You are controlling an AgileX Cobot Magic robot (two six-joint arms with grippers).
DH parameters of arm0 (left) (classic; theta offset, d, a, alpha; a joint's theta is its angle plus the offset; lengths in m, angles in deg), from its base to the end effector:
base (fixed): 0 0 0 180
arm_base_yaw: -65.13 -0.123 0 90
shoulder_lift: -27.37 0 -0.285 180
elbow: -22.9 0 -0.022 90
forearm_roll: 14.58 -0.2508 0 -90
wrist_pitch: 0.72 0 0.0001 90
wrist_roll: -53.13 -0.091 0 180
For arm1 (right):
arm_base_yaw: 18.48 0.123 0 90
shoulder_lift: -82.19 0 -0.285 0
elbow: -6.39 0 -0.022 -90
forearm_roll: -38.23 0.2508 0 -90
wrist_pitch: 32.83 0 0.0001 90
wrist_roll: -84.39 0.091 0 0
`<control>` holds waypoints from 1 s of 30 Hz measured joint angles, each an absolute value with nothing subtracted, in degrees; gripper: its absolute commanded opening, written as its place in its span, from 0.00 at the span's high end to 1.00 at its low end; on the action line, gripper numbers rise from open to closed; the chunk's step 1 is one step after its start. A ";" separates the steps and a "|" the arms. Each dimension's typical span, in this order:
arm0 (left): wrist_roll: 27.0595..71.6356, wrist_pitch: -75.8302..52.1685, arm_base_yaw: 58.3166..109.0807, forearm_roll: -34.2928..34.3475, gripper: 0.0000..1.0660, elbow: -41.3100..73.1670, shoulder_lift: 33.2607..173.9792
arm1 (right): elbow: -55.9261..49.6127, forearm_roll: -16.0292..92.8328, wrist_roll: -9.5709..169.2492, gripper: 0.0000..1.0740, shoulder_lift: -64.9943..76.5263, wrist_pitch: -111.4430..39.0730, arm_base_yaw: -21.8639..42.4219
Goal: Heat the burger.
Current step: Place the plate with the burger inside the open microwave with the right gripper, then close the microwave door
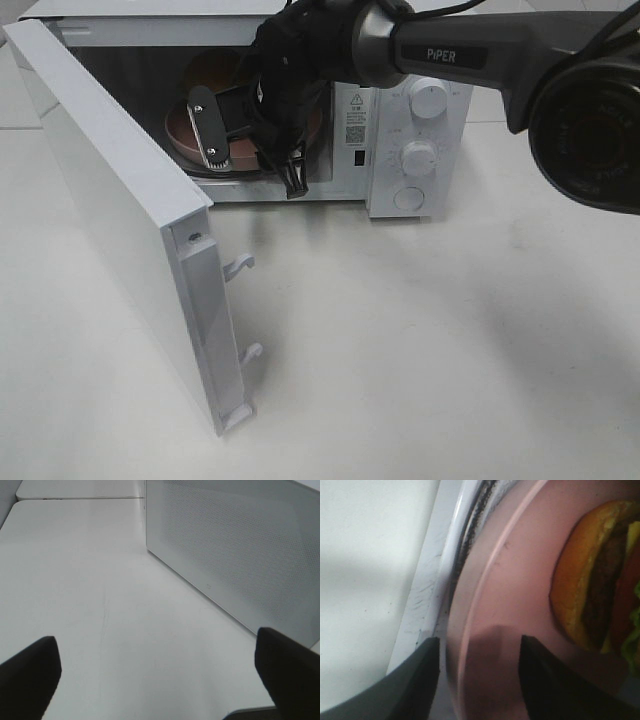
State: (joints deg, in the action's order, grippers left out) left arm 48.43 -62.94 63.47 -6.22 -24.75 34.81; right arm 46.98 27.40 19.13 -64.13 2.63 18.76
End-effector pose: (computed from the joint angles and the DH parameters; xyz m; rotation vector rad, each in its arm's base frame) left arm -0.0089 -0.0120 0.2803 0.0650 2.0394 -0.1051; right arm 0.4373 0.3199 0.1642 -2.0318 1.4461 -0.4109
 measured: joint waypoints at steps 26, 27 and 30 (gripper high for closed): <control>48.43 -62.94 63.47 -6.22 0.08 -24.75 34.81 | 21.25 27.11 19.48 0.34 -48.03 -3.61 20.19; 48.43 -62.94 63.47 -6.22 0.08 -24.75 34.81 | 18.79 26.94 19.65 0.34 -46.37 -4.24 19.96; 48.43 -62.94 63.47 -6.22 0.08 -24.75 34.81 | 15.52 26.20 21.03 0.34 -44.14 -5.50 19.50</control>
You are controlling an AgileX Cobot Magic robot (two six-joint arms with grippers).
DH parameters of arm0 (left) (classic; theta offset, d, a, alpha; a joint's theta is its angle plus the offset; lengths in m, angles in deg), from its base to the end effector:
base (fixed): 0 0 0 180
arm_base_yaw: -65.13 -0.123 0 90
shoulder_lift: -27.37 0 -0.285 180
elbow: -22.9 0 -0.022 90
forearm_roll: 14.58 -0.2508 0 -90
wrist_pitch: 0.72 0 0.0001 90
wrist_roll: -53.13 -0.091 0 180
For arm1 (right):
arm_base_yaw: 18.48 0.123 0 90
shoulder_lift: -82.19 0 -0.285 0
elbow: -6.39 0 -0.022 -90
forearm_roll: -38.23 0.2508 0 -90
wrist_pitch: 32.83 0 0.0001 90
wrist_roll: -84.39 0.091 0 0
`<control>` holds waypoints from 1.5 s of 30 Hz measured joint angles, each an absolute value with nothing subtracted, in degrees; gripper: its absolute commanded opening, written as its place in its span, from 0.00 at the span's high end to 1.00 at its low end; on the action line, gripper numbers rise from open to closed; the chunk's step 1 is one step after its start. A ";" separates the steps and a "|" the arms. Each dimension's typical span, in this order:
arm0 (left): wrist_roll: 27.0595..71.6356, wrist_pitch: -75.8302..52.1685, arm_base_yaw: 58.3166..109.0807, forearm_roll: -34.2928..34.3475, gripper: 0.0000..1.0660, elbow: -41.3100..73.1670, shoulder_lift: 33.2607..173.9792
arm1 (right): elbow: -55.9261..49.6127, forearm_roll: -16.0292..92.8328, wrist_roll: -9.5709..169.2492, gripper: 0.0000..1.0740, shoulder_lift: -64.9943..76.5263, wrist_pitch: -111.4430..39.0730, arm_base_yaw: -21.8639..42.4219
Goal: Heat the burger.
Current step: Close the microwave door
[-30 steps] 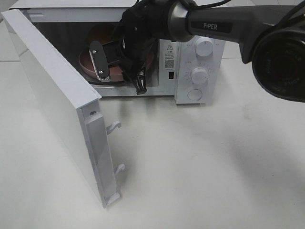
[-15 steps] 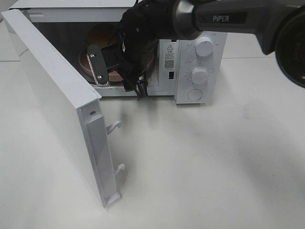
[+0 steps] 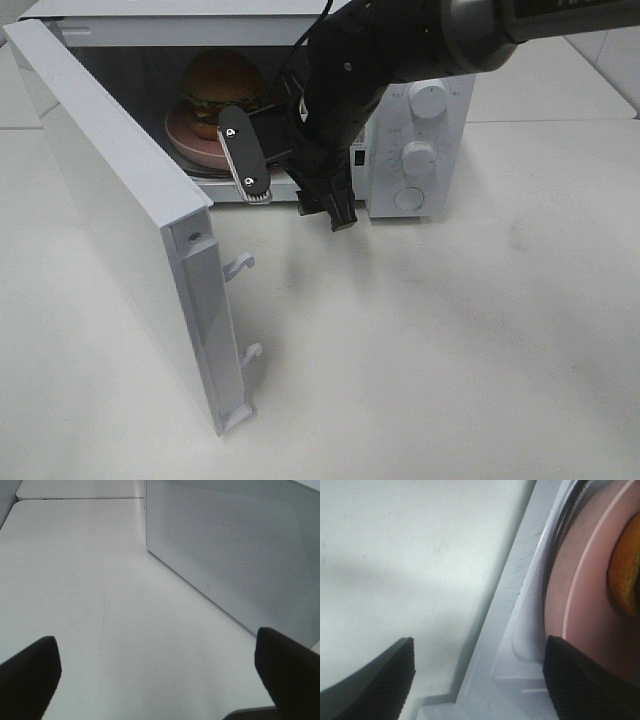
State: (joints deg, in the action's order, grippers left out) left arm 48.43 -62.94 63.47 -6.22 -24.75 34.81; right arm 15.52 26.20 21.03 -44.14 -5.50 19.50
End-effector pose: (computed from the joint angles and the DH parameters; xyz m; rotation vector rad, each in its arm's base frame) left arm -0.0089 -0.0120 0.2803 0.0650 2.0394 -0.1051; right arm 0.3641 0.2732 0.1842 -2.0911 1.4567 -0.3726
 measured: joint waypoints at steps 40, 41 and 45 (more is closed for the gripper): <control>48.43 -62.94 63.47 -6.22 0.08 -24.75 34.81 | -18.68 23.16 78.03 0.33 -3.80 2.40 16.93; 48.43 -62.94 63.47 -6.22 0.08 -24.75 34.81 | -19.60 23.16 79.18 0.33 -2.48 3.26 16.93; 48.43 -62.94 63.47 -6.22 0.08 -24.75 34.81 | -22.18 23.16 81.53 0.31 1.35 5.73 16.93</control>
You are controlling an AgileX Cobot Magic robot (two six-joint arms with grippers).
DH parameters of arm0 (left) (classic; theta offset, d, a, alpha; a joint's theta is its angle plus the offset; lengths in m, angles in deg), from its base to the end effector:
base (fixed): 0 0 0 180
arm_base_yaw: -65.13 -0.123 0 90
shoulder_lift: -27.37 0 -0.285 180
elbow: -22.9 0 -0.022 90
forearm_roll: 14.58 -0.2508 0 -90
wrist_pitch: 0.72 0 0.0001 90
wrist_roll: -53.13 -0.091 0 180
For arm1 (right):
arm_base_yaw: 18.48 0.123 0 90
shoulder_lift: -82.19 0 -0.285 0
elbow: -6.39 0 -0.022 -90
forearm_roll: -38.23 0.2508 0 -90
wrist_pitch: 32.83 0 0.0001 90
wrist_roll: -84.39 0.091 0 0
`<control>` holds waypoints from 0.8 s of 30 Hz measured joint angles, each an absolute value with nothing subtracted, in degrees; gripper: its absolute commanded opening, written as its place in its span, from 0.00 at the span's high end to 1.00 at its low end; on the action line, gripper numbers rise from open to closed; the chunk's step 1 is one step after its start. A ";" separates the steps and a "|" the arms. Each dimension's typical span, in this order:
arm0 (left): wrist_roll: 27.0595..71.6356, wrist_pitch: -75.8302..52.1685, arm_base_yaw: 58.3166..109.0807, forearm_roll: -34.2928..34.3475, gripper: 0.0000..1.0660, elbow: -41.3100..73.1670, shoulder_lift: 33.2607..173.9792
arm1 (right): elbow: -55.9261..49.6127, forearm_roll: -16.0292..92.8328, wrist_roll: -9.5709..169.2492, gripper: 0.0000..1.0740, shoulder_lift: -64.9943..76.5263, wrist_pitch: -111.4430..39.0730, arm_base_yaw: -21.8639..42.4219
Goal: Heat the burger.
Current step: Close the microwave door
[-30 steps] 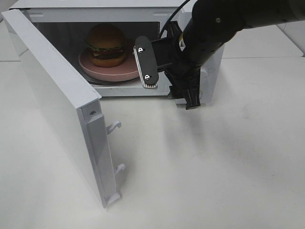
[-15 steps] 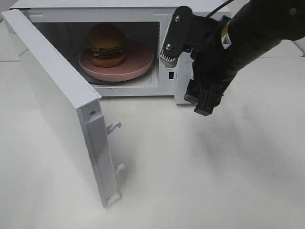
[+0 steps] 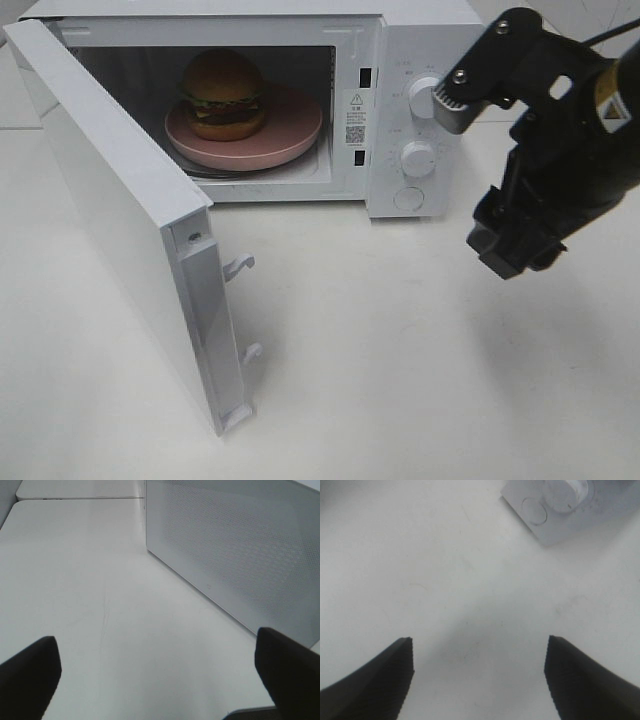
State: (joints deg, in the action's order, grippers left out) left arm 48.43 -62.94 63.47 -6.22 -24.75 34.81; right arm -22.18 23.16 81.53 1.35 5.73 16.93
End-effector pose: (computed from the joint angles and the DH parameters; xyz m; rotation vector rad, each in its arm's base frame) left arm -0.0089 -0.0120 0.2803 0.0650 2.0394 -0.1051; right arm 0.2101 0.1313 0.2664 -1.0236 2.3323 -0.0691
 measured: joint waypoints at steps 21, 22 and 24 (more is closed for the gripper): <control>48.43 -62.94 63.47 -6.22 0.08 -24.75 34.81 | -28.77 27.46 86.63 0.29 31.95 28.87 16.93; 48.43 -62.94 63.47 -6.22 0.08 -24.75 34.81 | -29.17 27.46 86.80 0.29 33.44 29.68 16.93; 48.43 -62.94 63.47 -6.22 0.08 -24.75 34.81 | -30.03 27.46 87.26 0.29 36.13 30.71 16.93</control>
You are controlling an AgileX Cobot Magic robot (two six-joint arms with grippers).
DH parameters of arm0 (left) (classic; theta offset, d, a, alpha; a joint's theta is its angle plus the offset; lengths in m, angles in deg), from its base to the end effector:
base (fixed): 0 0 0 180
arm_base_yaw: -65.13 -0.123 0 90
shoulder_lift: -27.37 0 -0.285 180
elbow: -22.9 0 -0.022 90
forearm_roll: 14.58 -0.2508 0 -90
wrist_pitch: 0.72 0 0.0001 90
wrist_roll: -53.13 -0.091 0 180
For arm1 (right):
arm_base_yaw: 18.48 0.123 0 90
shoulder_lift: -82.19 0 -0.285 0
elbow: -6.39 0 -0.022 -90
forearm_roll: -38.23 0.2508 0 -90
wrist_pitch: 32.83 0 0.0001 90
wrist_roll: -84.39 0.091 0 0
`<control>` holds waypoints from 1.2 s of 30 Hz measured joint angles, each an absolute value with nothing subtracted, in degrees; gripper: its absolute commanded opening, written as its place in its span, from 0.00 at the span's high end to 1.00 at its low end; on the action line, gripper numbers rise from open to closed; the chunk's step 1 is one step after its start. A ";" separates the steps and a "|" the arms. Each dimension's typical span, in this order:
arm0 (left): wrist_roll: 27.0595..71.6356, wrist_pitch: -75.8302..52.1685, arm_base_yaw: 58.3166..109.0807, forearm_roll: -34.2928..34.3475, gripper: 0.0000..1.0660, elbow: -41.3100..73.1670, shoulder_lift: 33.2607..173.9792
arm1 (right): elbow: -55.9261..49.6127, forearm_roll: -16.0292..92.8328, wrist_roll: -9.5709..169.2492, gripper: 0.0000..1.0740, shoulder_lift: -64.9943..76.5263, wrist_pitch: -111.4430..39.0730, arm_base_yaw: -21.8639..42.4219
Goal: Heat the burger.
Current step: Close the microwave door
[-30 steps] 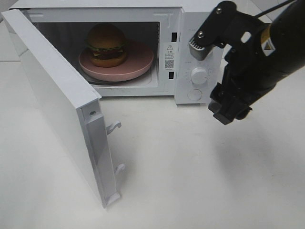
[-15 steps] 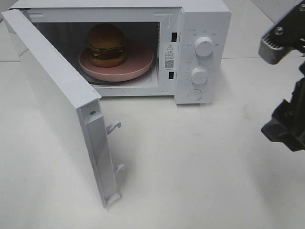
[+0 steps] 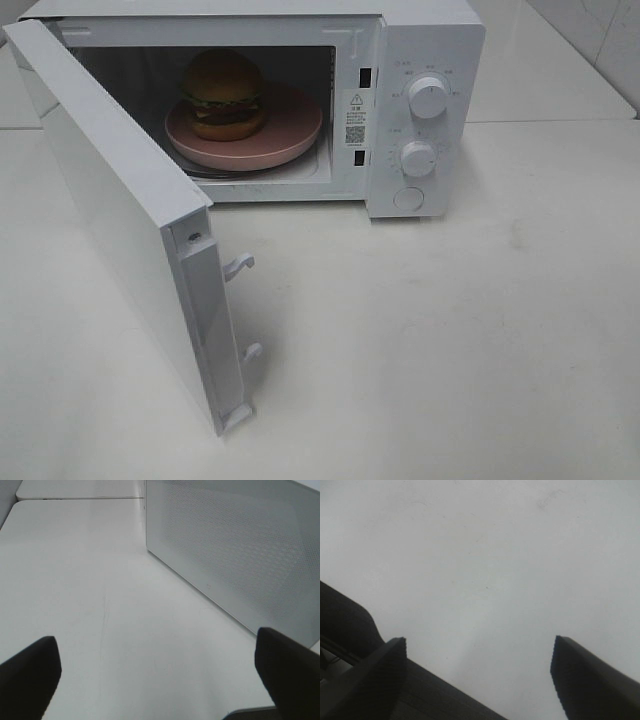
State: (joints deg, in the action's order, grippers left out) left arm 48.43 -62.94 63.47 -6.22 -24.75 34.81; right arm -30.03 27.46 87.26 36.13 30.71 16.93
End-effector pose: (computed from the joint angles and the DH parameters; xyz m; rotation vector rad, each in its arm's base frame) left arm -0.0089 -0.0120 0.2803 0.0650 2.0394 -0.1051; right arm 0.0892 0.0447 0.3088 -0.7455 2.4085 0.0210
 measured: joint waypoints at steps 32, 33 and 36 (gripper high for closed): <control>48.43 -62.94 63.47 -6.22 0.08 -24.75 34.81 | -41.43 34.79 83.88 0.29 72.23 25.95 -12.35; 48.43 -62.94 63.47 -6.22 0.08 -24.75 34.81 | -41.43 34.79 83.88 0.29 72.23 25.95 -12.35; 48.43 -62.94 63.47 -6.22 0.08 -24.75 34.81 | -41.95 36.05 83.53 0.29 74.46 25.15 -13.50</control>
